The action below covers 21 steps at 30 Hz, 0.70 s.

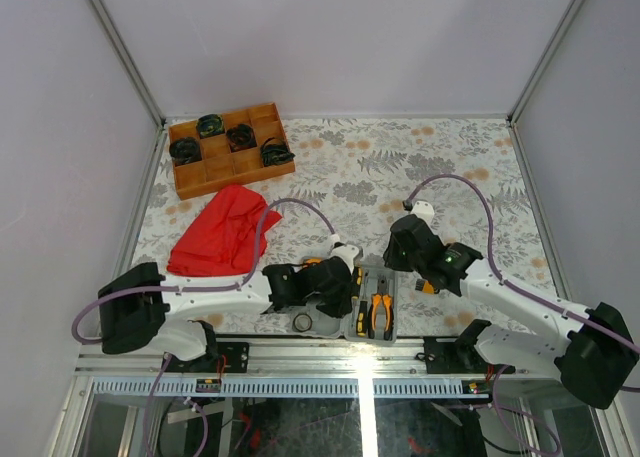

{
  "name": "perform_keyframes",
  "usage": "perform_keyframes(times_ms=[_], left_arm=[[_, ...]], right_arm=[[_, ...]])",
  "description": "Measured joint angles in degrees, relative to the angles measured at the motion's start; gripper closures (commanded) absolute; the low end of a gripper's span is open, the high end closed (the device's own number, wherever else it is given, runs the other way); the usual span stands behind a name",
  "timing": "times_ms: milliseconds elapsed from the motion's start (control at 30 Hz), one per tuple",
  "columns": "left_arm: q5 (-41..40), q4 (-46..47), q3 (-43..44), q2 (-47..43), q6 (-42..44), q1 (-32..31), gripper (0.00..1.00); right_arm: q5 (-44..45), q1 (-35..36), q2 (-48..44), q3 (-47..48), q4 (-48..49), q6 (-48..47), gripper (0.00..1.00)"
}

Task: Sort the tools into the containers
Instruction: Adjust the screwdriver in the storage box.

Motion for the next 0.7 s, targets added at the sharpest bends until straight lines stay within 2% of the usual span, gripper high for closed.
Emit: perform_keyframes(times_ms=[267, 500, 700], left_arm=[[-0.31, -0.48, 1.09, -4.96, -0.09, 2.32, 0.8], [1.01, -0.44, -5.88, -11.43, -0.66, 11.34, 0.77], [2.08, -1.44, -8.61, -14.8, -0.68, 14.23, 0.77]], right_arm=[[-3.82, 0.55, 0.07, -0.52, 2.54, -0.24, 0.68], [-6.62, 3.93, 6.69, -0.87, 5.84, 1.46, 0.72], [-7.76, 4.09, 11.17, -0.79, 6.25, 2.78, 0.74]])
